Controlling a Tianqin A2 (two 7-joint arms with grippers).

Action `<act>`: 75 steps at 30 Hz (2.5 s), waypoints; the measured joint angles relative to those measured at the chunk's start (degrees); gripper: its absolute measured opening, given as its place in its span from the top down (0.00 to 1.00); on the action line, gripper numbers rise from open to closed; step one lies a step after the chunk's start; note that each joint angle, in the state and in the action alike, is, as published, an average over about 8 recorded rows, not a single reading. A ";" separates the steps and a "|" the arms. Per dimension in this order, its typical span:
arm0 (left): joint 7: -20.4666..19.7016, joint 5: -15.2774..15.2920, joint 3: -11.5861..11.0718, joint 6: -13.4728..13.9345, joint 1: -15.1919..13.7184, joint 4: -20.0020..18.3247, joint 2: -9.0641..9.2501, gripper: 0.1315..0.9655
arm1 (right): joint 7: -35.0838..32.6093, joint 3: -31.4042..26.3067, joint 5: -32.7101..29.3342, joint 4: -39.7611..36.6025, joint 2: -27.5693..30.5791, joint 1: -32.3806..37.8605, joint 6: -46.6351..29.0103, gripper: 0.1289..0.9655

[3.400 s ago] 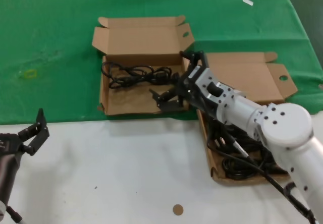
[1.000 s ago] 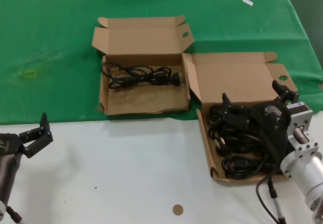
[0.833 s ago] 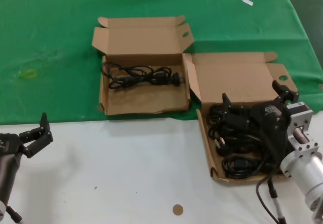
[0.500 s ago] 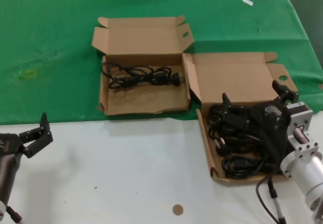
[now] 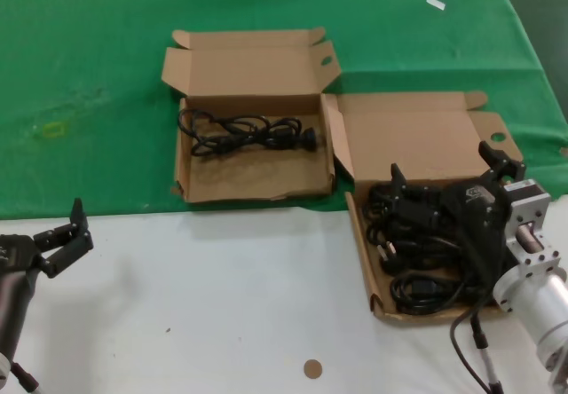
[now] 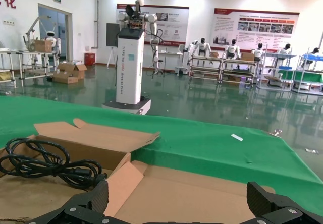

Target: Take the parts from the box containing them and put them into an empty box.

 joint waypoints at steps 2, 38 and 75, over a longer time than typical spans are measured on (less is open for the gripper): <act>0.00 0.00 0.00 0.00 0.00 0.00 0.00 0.00 | 0.00 0.00 0.00 0.00 0.00 0.00 0.00 0.00; 0.00 0.00 0.00 0.00 0.00 0.00 0.00 0.00 | 0.00 0.00 0.00 0.00 0.00 0.00 0.00 0.00; 0.00 0.00 0.00 0.00 0.00 0.00 0.00 0.00 | 0.00 0.00 0.00 0.00 0.00 0.00 0.00 0.00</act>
